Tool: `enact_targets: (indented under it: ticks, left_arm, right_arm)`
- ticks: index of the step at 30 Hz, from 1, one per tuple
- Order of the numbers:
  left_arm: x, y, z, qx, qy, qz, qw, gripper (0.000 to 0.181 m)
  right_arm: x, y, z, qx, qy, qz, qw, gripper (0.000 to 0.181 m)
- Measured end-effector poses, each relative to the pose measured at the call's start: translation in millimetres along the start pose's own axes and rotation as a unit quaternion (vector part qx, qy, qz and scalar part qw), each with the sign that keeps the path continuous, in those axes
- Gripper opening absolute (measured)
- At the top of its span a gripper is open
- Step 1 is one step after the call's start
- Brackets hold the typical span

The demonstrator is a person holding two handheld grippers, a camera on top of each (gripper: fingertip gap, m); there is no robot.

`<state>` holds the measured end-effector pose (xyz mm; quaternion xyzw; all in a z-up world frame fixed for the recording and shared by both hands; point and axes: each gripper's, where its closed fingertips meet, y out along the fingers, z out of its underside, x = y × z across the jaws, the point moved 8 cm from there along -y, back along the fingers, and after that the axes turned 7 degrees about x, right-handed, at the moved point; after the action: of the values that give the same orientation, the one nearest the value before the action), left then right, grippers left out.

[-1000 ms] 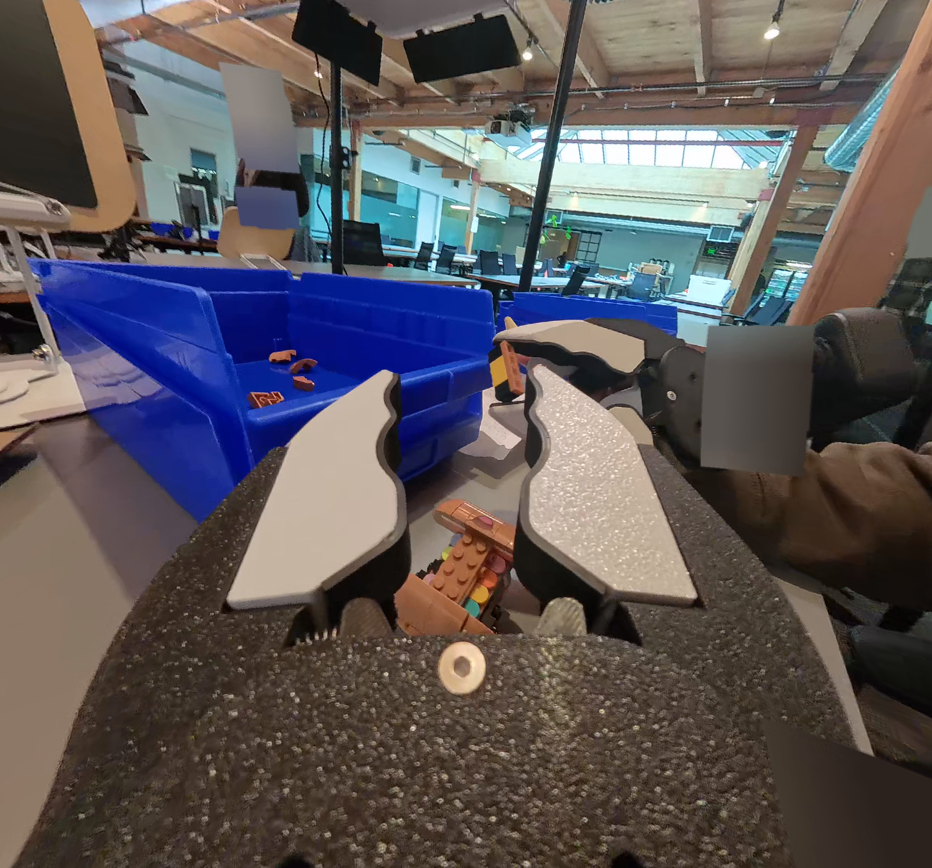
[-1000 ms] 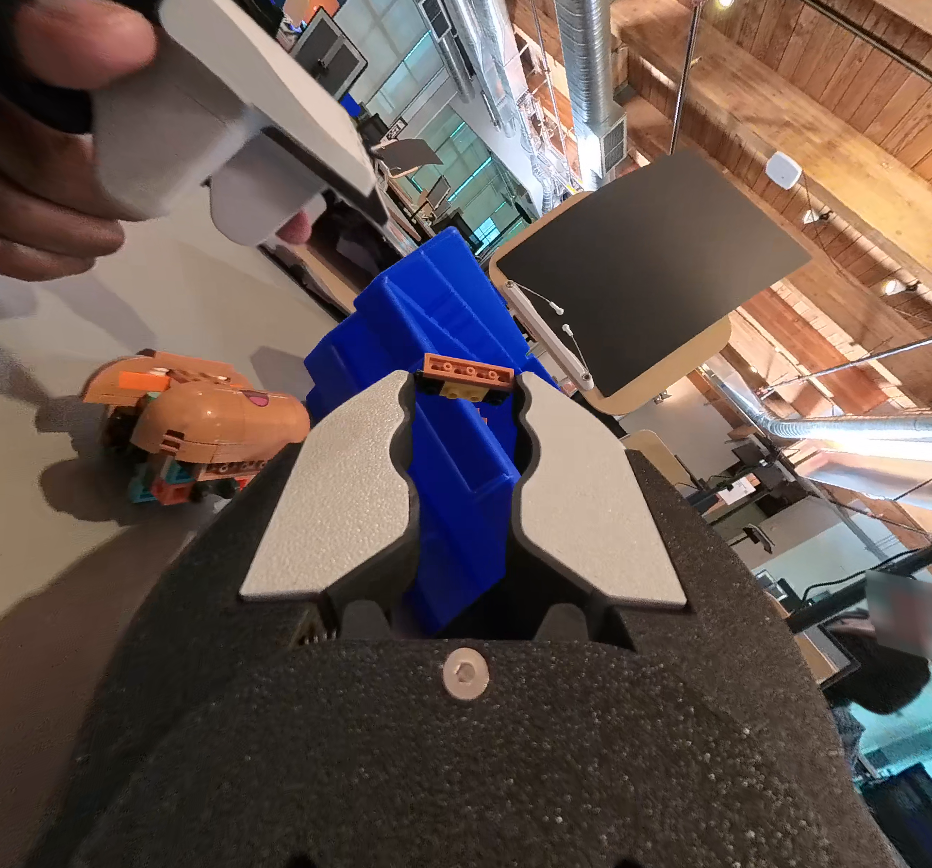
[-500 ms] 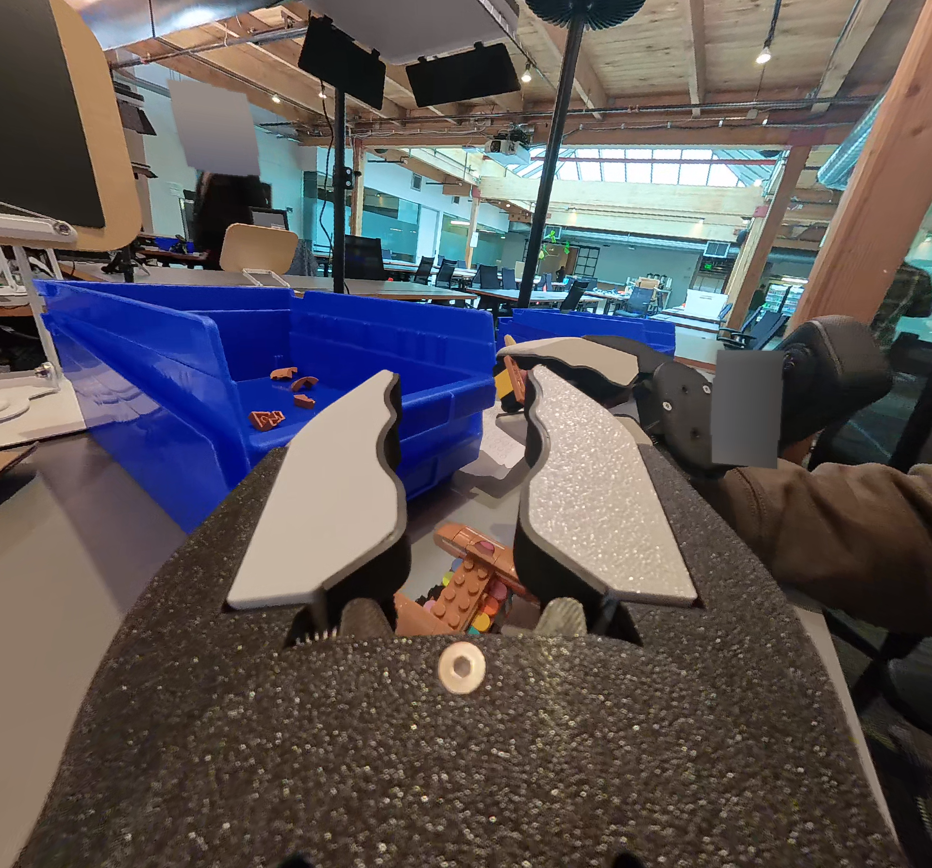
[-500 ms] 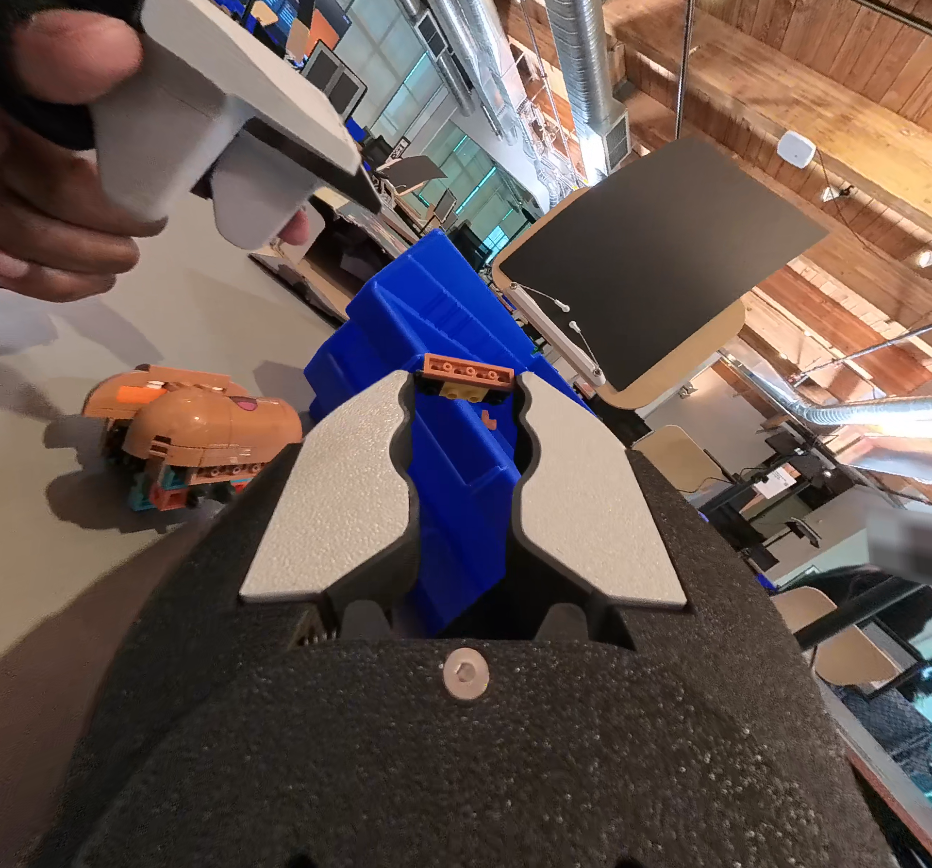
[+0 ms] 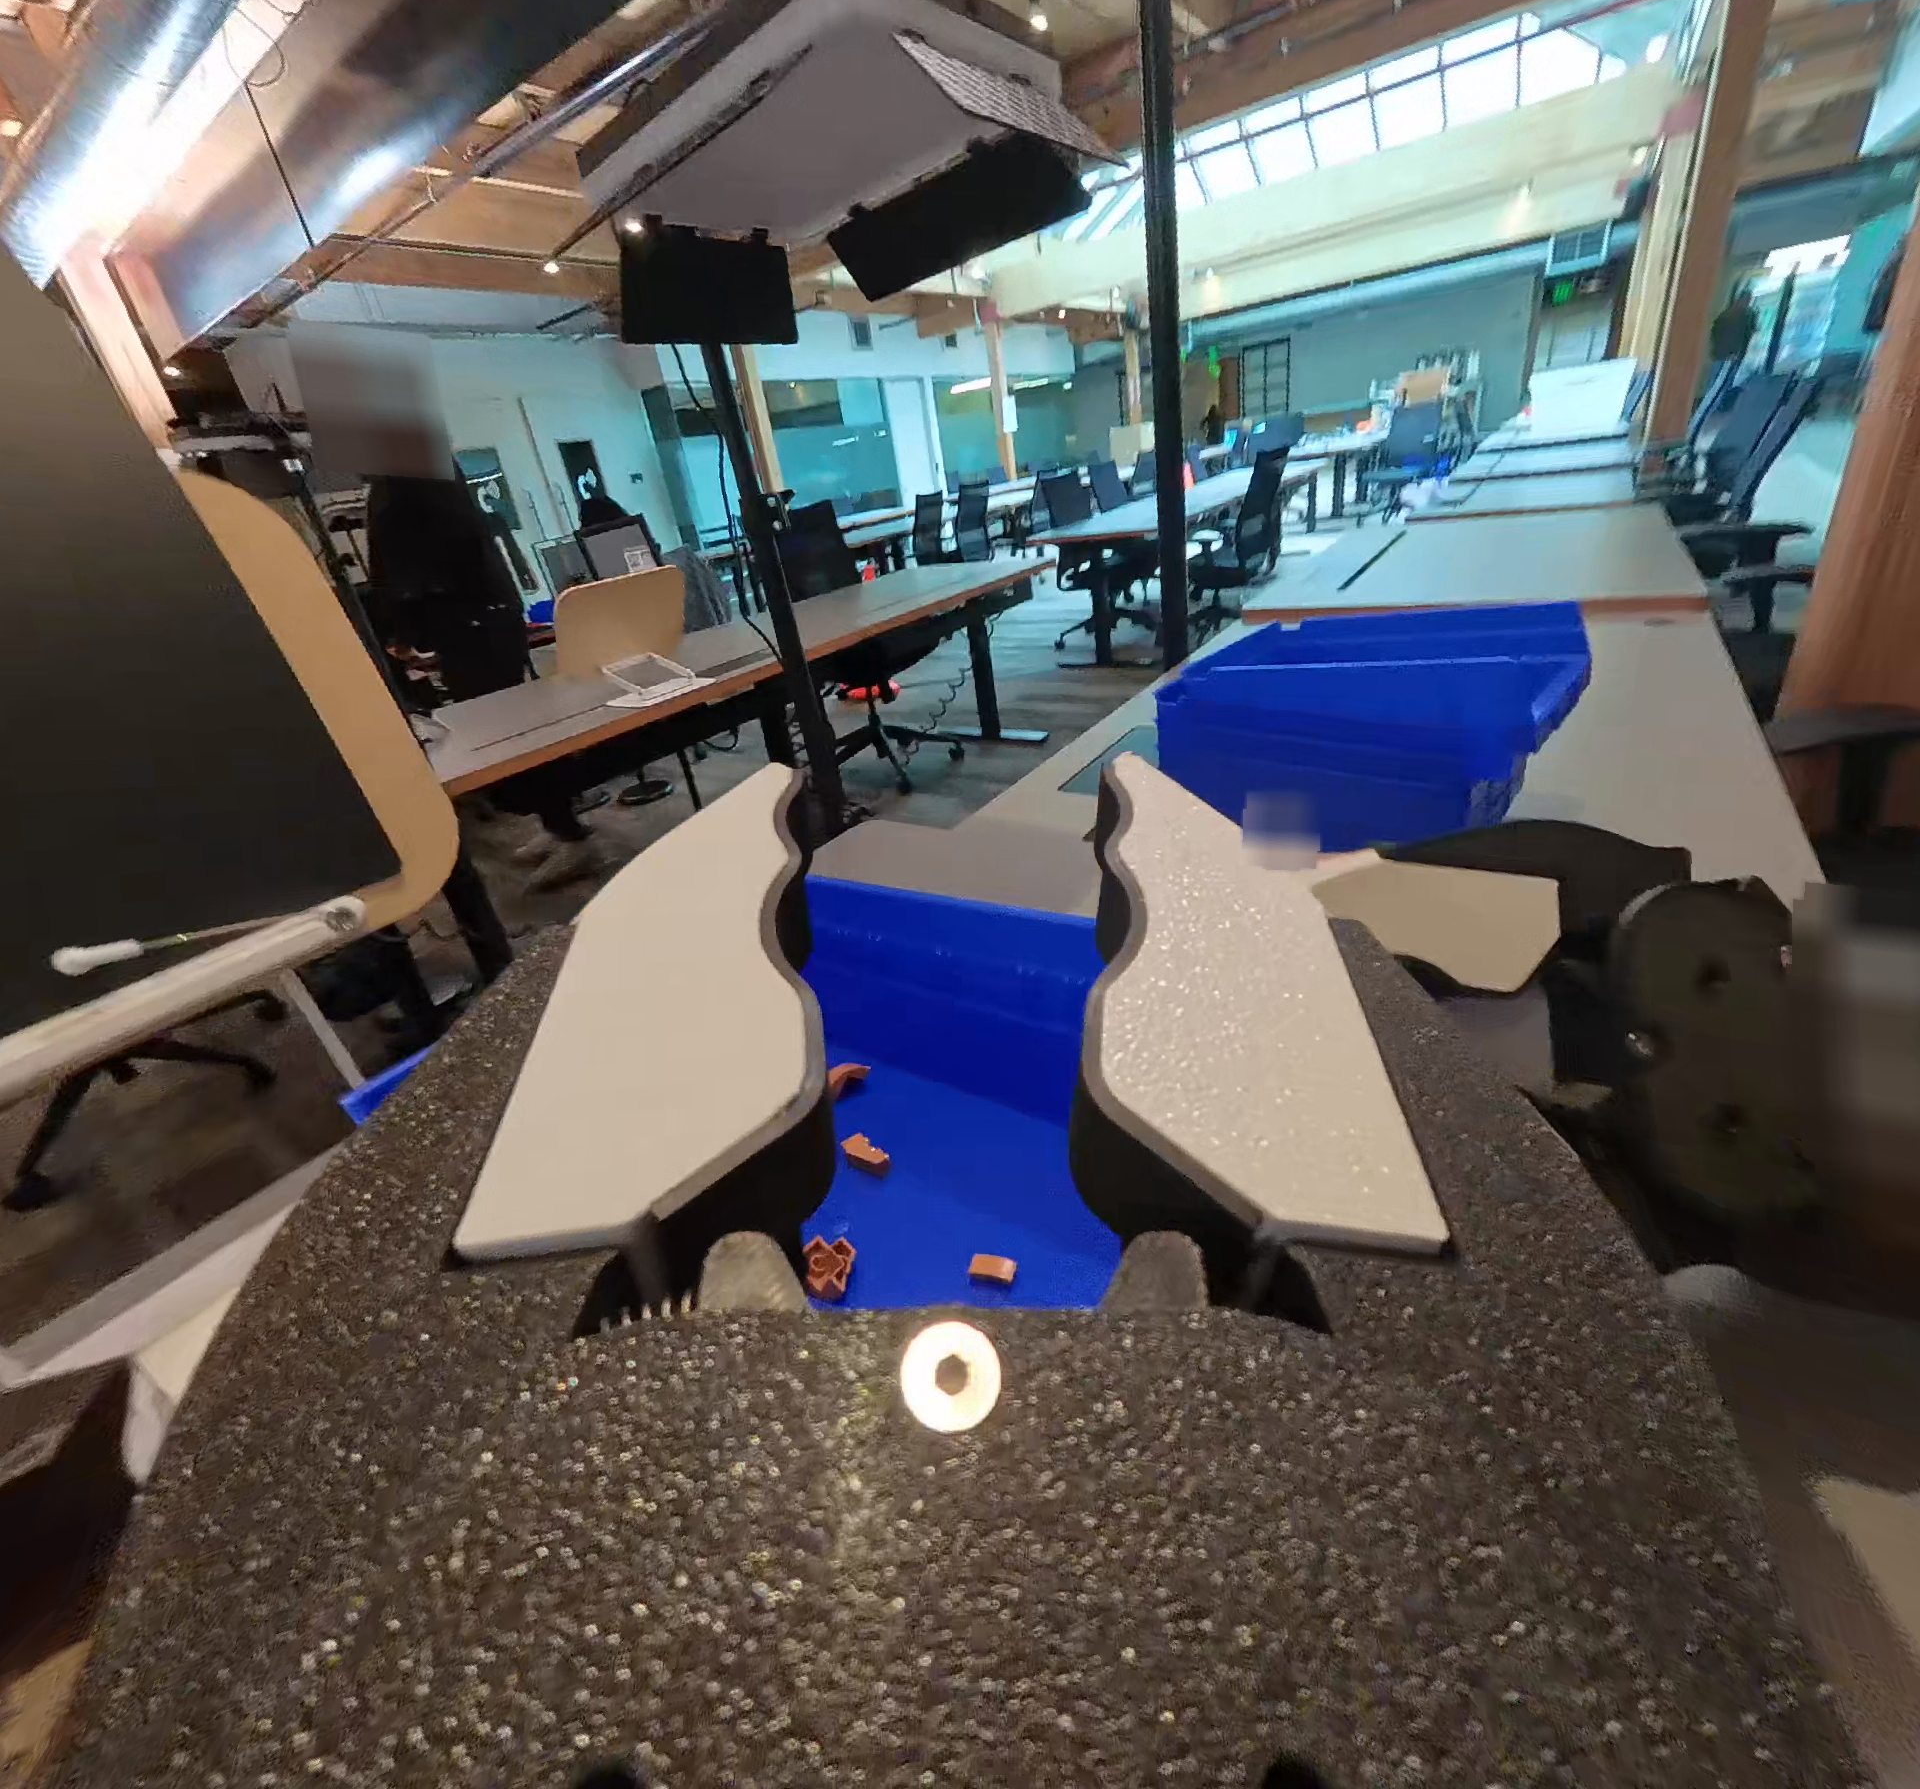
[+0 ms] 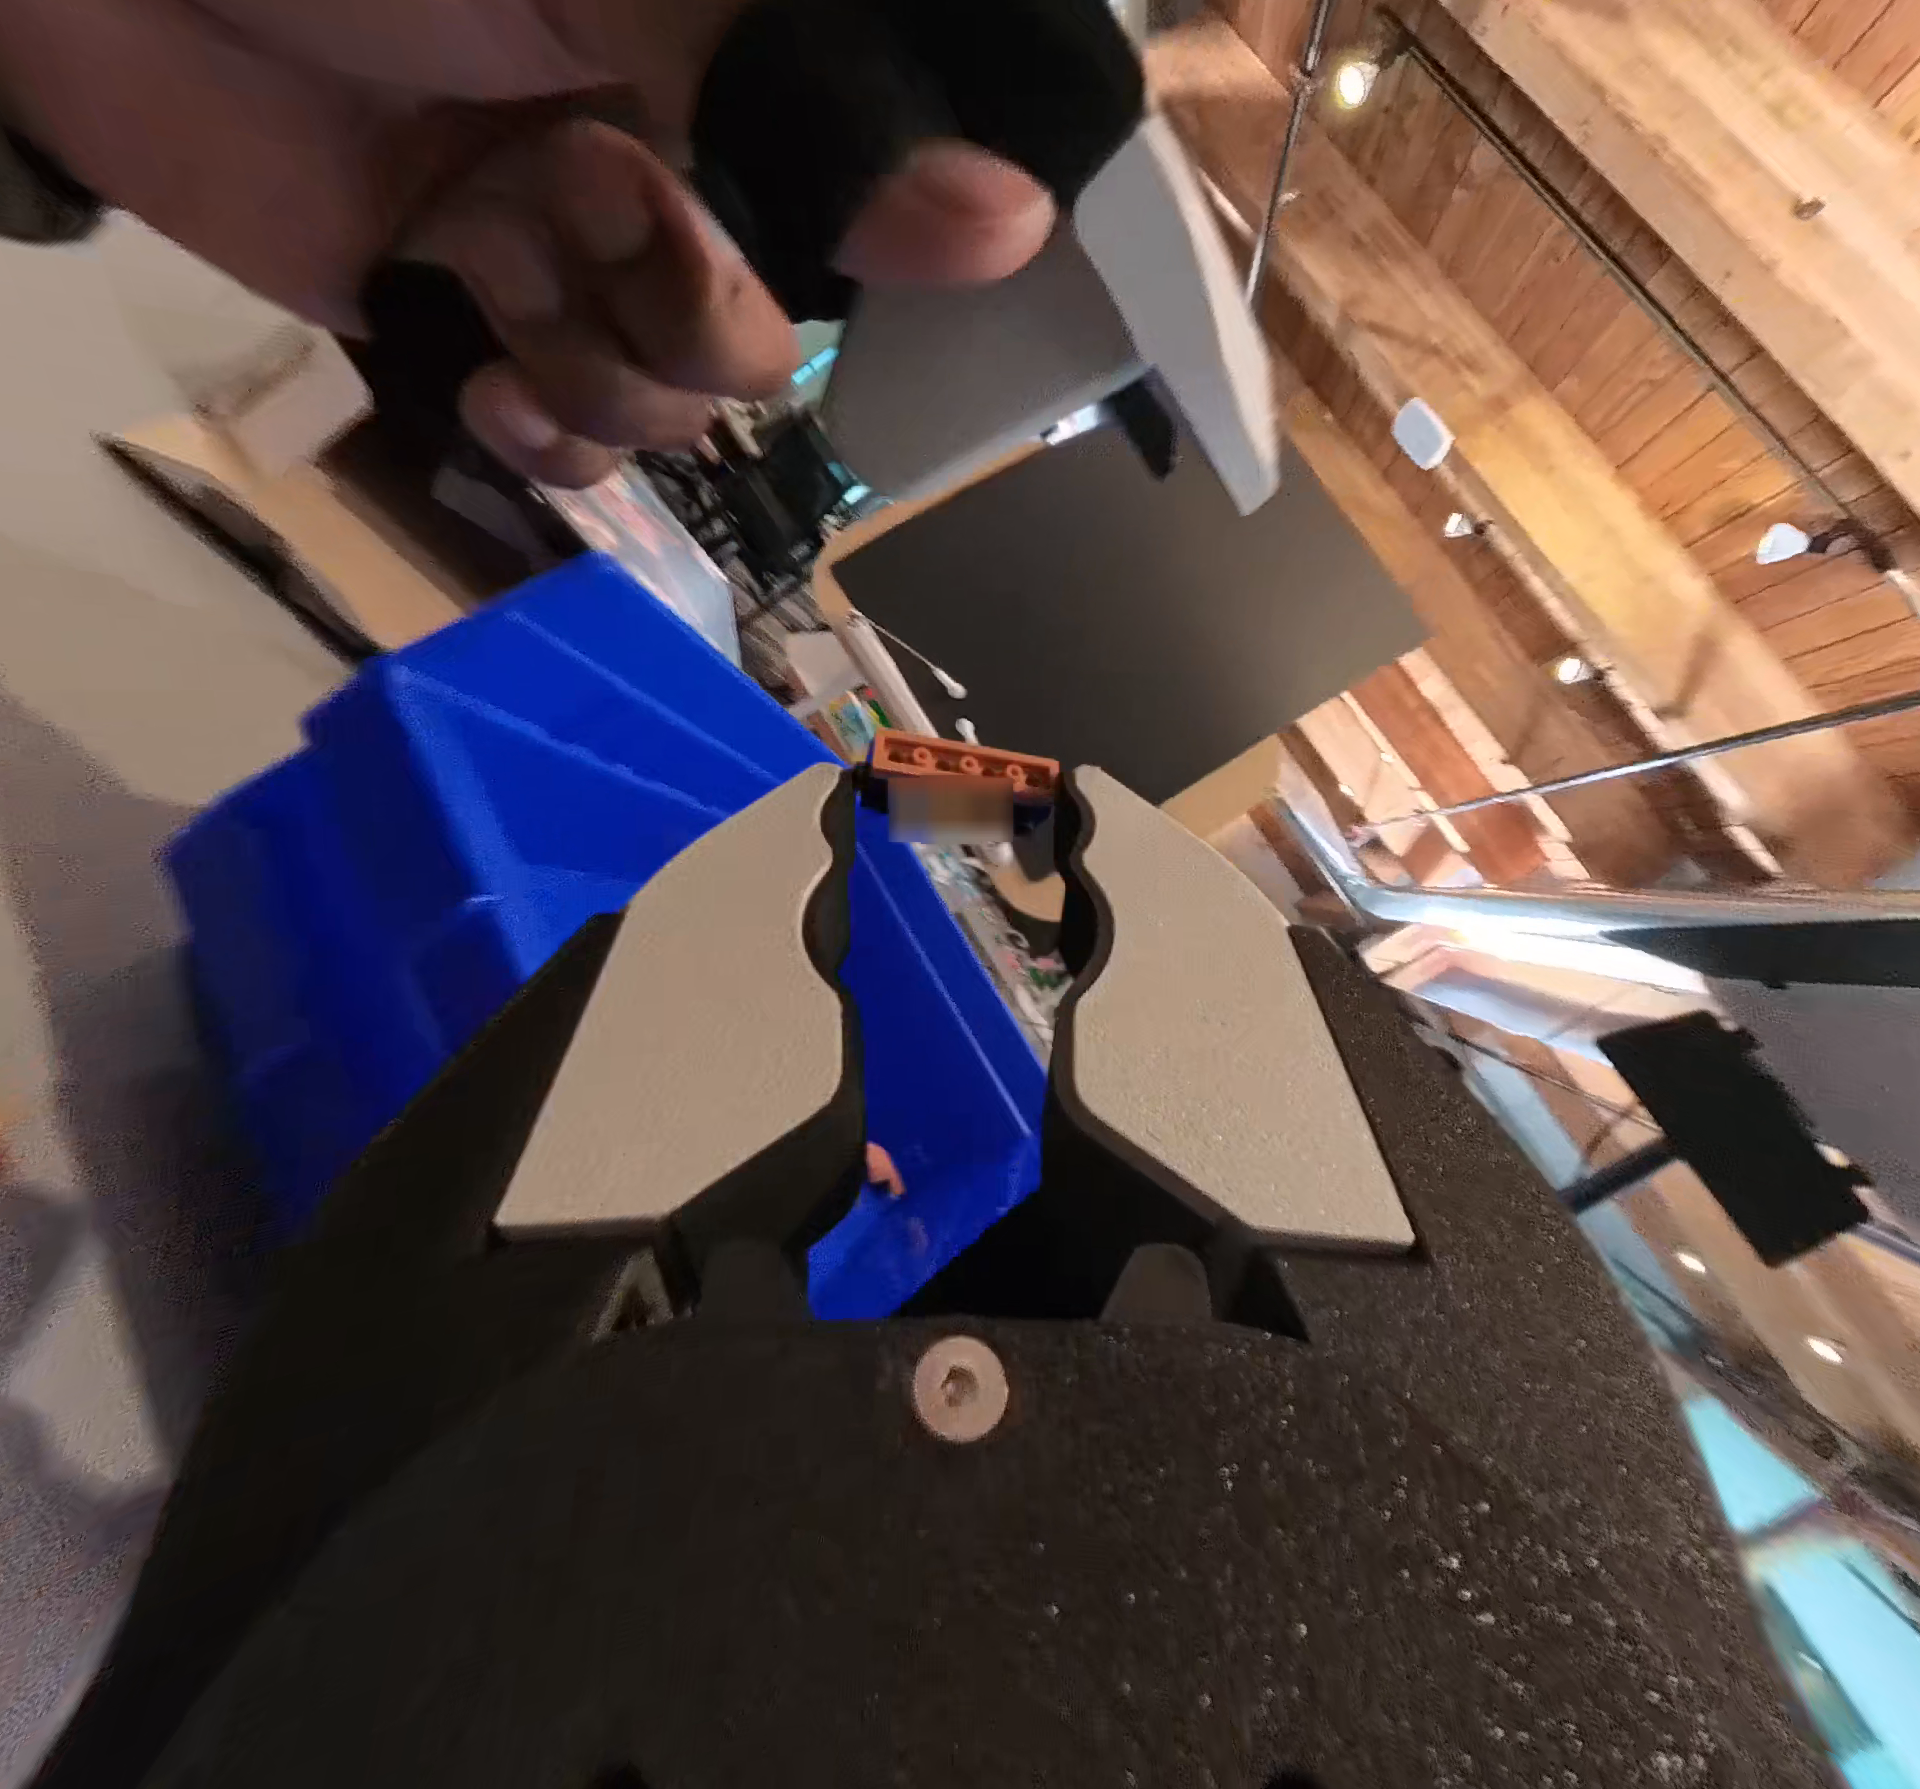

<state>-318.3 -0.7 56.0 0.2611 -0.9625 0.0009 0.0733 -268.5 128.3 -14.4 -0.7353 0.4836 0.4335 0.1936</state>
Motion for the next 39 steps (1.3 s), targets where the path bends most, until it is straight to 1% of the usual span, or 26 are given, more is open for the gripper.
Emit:
enact_targets:
  ticks: [2, 3, 4, 5, 6, 7, 8, 10, 11, 15, 17, 22, 26, 29, 31, 33, 35, 37, 39]
  left_arm:
    - [7.8, -1.7, 21.2, -0.022, -0.029, 0.01, 0.999, 0.052]
    - [10.9, -3.1, 32.2, -0.029, -0.046, 0.008, 0.998, 0.047]
    - [11.5, -3.8, 38.7, -0.026, -0.062, 0.021, 0.998, 0.046]
    - [11.2, -4.4, 42.2, -0.014, -0.062, 0.034, 0.997, 0.046]
    - [11.7, -4.7, 43.5, -0.003, -0.053, 0.03, 0.998, 0.045]
    - [10.4, -4.6, 43.0, 0.002, -0.044, 0.033, 0.998, 0.044]
    - [6.1, -4.0, 42.4, 0.007, -0.038, 0.052, 0.998, 0.039]
    - [-5.7, 1.1, 44.7, 0.037, -0.027, 0.091, 0.995, 0.033]
    - [-11.4, 5.7, 48.1, 0.061, -0.015, 0.096, 0.993, 0.033]
    - [-32.6, 23.4, 64.5, 0.152, 0.047, 0.084, 0.984, 0.033]
    - [-38.5, 29.0, 69.2, 0.172, 0.065, 0.07, 0.98, 0.03]
    - [-41.0, 32.5, 75.0, 0.174, 0.072, 0.053, 0.981, 0.01]
    - [-37.6, 31.6, 77.6, 0.16, 0.037, 0.074, 0.984, 0.01]
    - [-29.9, 29.3, 78.3, 0.133, -0.022, 0.094, 0.986, 0.01]
    - [-23.3, 25.8, 76.6, 0.103, -0.071, 0.118, 0.985, 0.01]
    - [-17.3, 21.2, 73.8, 0.066, -0.117, 0.149, 0.98, 0.01]
    - [-12.9, 16.8, 71.5, 0.036, -0.145, 0.178, 0.973, 0.009]
    - [-10.9, 14.0, 70.4, 0.021, -0.155, 0.202, 0.967, 0.009]
    - [-11.2, 12.4, 70.3, 0.017, -0.152, 0.219, 0.964, 0.01]
  right_arm:
    - [-0.3, 12.1, 7.3, 0.022, -0.015, 0.021, 0.999, 0.037]
    - [1.3, 15.2, 12.7, 0.035, -0.018, 0.033, 0.999, 0.037]
    - [3.8, 16.7, 17.7, 0.045, -0.018, 0.041, 0.998, 0.037]
    - [6.2, 17.0, 20.1, 0.057, -0.018, 0.036, 0.998, 0.037]
    - [7.2, 15.6, 20.3, 0.06, -0.024, 0.034, 0.997, 0.037]
    - [7.7, 12.9, 20.6, 0.059, -0.036, 0.04, 0.997, 0.037]
    - [8.4, 10.3, 22.0, 0.063, -0.046, 0.045, 0.996, 0.037]
    - [9.7, 5.6, 24.7, 0.071, -0.05, 0.046, 0.995, 0.037]
    - [10.1, 3.9, 25.2, 0.073, -0.051, 0.045, 0.995, 0.037]
    - [12.5, 3.7, 24.7, 0.091, -0.072, 0.047, 0.992, 0.037]
    - [15.5, 3.8, 24.1, 0.094, -0.087, 0.048, 0.991, 0.037]
    - [19.6, 4.3, 22.5, 0.096, -0.109, 0.046, 0.988, 0.037]
    - [20.1, 4.9, 23.1, 0.091, -0.098, 0.041, 0.99, 0.037]
    - [14.8, 3.6, 23.9, 0.071, -0.03, 0.013, 0.997, 0.04]
    - [9.4, 2.8, 23.9, 0.05, 0.044, -0.026, 0.997, 0.045]
    - [3.4, 1.1, 23.4, 0.017, 0.134, -0.077, 0.988, 0.044]
    - [-3.5, -1.5, 21.9, -0.029, 0.229, -0.136, 0.963, 0.041]
    - [-12.4, -5.0, 21.6, -0.078, 0.315, -0.184, 0.928, 0.036]
    - [-23.1, -7.2, 24.6, -0.113, 0.389, -0.208, 0.891, 0.033]
